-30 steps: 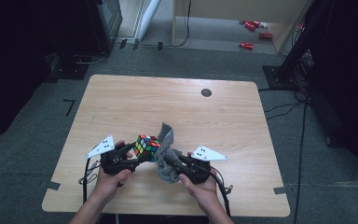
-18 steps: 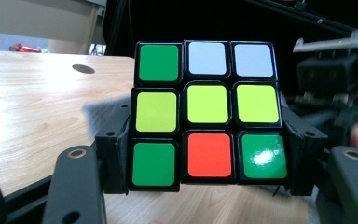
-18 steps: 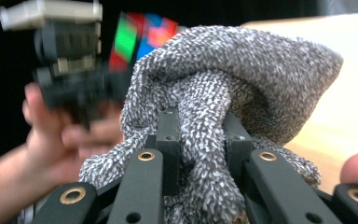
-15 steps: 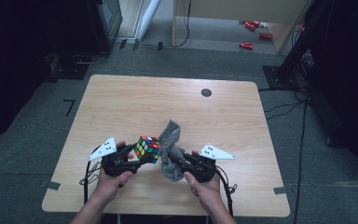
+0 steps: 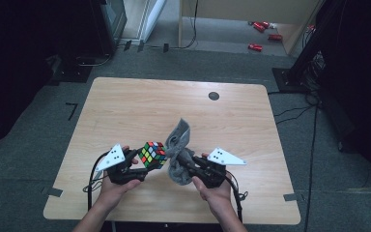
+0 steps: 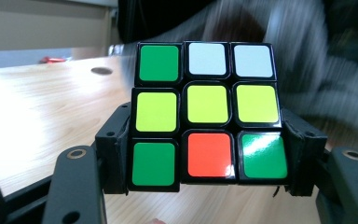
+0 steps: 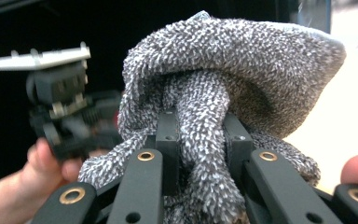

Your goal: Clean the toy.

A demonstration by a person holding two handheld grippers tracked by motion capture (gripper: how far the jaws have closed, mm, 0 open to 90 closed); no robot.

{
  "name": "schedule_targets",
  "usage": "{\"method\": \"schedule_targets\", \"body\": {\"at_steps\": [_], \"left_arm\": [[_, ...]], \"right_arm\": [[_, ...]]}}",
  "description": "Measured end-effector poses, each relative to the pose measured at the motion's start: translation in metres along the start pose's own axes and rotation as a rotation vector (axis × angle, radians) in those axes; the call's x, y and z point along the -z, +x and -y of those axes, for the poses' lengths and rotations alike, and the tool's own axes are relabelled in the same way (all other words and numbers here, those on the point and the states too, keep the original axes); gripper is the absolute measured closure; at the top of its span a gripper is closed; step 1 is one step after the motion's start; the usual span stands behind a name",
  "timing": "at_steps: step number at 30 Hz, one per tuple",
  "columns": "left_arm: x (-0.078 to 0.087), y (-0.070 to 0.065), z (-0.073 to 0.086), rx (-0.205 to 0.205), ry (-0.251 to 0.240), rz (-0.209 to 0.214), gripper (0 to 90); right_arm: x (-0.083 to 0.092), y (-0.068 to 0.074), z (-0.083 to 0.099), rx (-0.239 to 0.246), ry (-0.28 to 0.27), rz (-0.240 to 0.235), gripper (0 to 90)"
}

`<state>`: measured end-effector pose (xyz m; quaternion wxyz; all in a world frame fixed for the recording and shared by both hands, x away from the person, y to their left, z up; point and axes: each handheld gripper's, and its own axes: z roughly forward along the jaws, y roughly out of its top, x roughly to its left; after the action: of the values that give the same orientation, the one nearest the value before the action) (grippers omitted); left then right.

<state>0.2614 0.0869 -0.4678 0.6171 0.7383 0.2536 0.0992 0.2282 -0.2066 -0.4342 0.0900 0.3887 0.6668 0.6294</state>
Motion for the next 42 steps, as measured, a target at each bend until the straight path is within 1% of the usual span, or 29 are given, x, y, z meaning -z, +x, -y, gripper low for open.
{"method": "schedule_targets", "body": {"at_steps": [1, 2, 3, 4, 6, 7, 8, 10, 12, 14, 15, 16, 17, 18, 19, 21, 23, 24, 27, 28, 29, 31, 33, 34, 36, 37, 39, 40, 42], "left_arm": [[-0.002, -0.002, 0.001, -0.014, 0.010, 0.001, 34.3], [-0.007, -0.009, 0.002, -0.053, 0.032, 0.005, 34.3], [-0.010, -0.012, 0.003, -0.079, 0.045, 0.007, 34.3], [-0.012, -0.018, 0.003, -0.116, 0.061, 0.013, 34.3], [-0.017, -0.029, 0.004, -0.189, 0.085, 0.023, 34.3], [-0.019, -0.033, 0.004, -0.222, 0.094, 0.017, 34.3], [-0.019, -0.037, 0.004, -0.242, 0.096, 0.007, 34.3], [-0.018, -0.036, 0.003, -0.236, 0.082, 0.014, 34.3], [-0.015, -0.036, 0.001, -0.239, 0.065, 0.012, 34.3], [-0.014, -0.035, 0.000, -0.236, 0.066, 0.014, 34.3], [-0.015, -0.034, 0.001, -0.229, 0.070, 0.016, 34.3], [-0.015, -0.033, 0.001, -0.227, 0.075, 0.016, 34.3], [-0.016, -0.033, 0.002, -0.228, 0.084, 0.012, 34.3], [-0.018, -0.033, 0.003, -0.235, 0.097, 0.007, 34.3], [-0.019, -0.034, 0.004, -0.244, 0.109, 0.004, 34.3], [-0.021, -0.036, 0.005, -0.252, 0.127, 0.003, 34.3], [-0.022, -0.036, 0.005, -0.251, 0.134, 0.004, 34.3], [-0.022, -0.037, 0.005, -0.256, 0.137, 0.000, 34.3], [-0.021, -0.040, 0.002, -0.288, 0.142, -0.011, 34.3], [-0.020, -0.040, 0.001, -0.283, 0.137, -0.013, 34.3], [-0.020, -0.039, 0.000, -0.274, 0.134, -0.011, 34.3], [-0.020, -0.038, 0.001, -0.264, 0.135, -0.015, 34.3], [-0.021, -0.039, 0.002, -0.254, 0.138, -0.021, 34.3], [-0.021, -0.040, 0.002, -0.259, 0.139, -0.023, 34.3], [-0.019, -0.044, 0.000, -0.274, 0.134, -0.029, 34.3], [-0.018, -0.046, -0.002, -0.276, 0.129, -0.035, 34.3], [-0.016, -0.048, -0.004, -0.284, 0.128, -0.042, 34.3], [-0.014, -0.048, -0.004, -0.287, 0.129, -0.044, 34.3], [-0.013, -0.047, -0.004, -0.271, 0.124, -0.039, 34.3]], "right_arm": [[0.003, 0.000, -0.003, 0.010, -0.009, 0.002, 74.5], [0.004, 0.002, -0.005, 0.012, -0.010, 0.000, 74.4], [0.003, 0.004, -0.006, 0.021, 0.002, -0.007, 74.3], [0.002, 0.006, -0.006, 0.031, 0.008, -0.008, 74.3], [-0.002, 0.012, -0.004, 0.054, 0.032, 0.000, 74.2], [-0.004, 0.015, -0.003, 0.061, 0.042, 0.007, 74.2], [-0.006, 0.016, -0.002, 0.065, 0.044, 0.010, 74.2], [-0.005, 0.012, -0.001, 0.039, 0.042, 0.002, 74.2], [-0.005, 0.006, 0.001, 0.020, 0.047, 0.019, 74.2], [-0.006, -0.001, 0.005, 0.018, 0.075, 0.065, 74.3], [-0.006, -0.005, 0.006, 0.005, 0.086, 0.077, 74.3], [-0.006, -0.008, 0.008, -0.017, 0.093, 0.078, 74.4], [-0.006, -0.008, 0.008, -0.019, 0.093, 0.079, 74.3], [-0.006, -0.006, 0.007, -0.011, 0.092, 0.075, 74.3], [-0.007, -0.002, 0.006, 0.002, 0.083, 0.061, 74.4], [-0.008, 0.008, 0.003, 0.040, 0.067, 0.040, 74.4], [-0.008, 0.015, 0.001, 0.078, 0.062, 0.043, 74.4], [-0.008, 0.016, 0.001, 0.081, 0.060, 0.046, 74.4], [-0.008, 0.008, 0.004, 0.042, 0.065, 0.054, 74.4], [-0.009, 0.004, 0.007, 0.035, 0.074, 0.074, 74.4], [-0.009, 0.001, 0.008, 0.027, 0.080, 0.084, 74.5], [-0.008, 0.000, 0.009, 0.012, 0.085, 0.085, 74.6], [-0.008, 0.007, 0.007, 0.038, 0.083, 0.087, 74.7], [-0.007, 0.013, 0.004, 0.054, 0.075, 0.082, 74.7], [-0.005, 0.020, 0.000, 0.063, 0.059, 0.063, 74.6], [-0.004, 0.021, -0.001, 0.068, 0.055, 0.062, 74.6], [-0.003, 0.020, -0.002, 0.055, 0.045, 0.052, 74.5], [-0.003, 0.019, -0.001, 0.053, 0.047, 0.056, 74.6], [-0.005, 0.014, 0.003, 0.053, 0.066, 0.080, 74.6]]}}
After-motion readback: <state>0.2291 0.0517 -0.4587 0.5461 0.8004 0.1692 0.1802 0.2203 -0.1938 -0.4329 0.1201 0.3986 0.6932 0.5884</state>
